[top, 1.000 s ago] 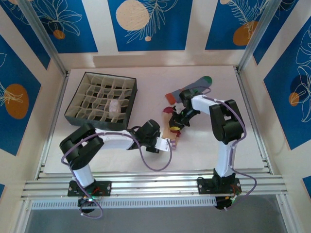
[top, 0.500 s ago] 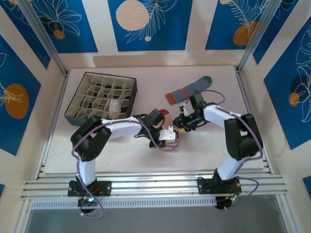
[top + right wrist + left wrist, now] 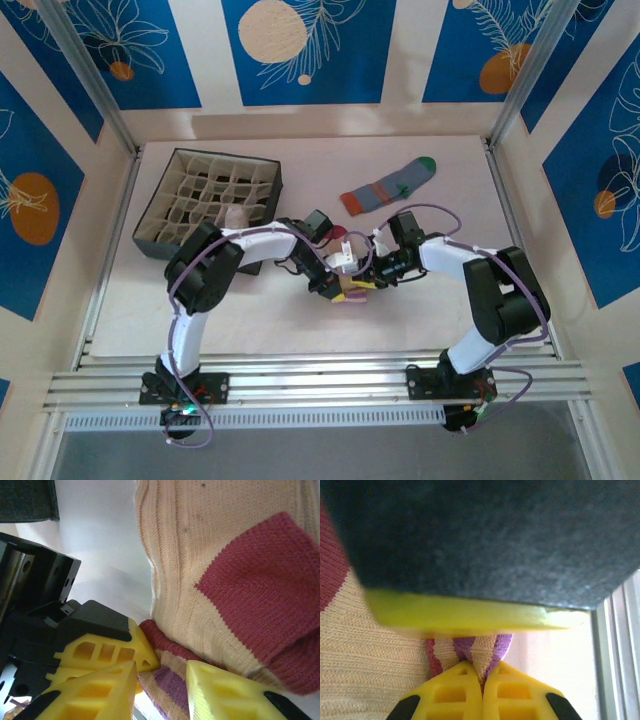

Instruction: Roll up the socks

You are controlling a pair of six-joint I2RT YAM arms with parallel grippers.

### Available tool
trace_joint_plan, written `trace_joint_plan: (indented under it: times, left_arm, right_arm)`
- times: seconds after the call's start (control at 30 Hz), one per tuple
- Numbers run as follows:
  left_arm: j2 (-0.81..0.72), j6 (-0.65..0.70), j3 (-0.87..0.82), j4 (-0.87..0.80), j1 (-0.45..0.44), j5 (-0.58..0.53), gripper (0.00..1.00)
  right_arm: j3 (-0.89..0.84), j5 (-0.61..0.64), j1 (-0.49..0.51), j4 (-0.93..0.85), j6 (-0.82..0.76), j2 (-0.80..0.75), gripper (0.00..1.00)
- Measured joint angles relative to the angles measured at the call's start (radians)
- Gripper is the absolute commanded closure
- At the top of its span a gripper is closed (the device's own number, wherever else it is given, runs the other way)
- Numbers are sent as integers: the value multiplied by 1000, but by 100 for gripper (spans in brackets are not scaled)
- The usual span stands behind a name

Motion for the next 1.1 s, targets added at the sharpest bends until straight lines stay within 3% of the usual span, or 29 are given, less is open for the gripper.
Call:
trace_joint_plan:
  times: [0.6,1.1]
  left_arm:
    - [75,-226,47,-39,77,151,100]
    - [98,-356,41,-8,114,209,100]
  right_arm:
    - [-6,53,44,15,-24,26,57]
    - [-4,75,52,10,-39,18,54]
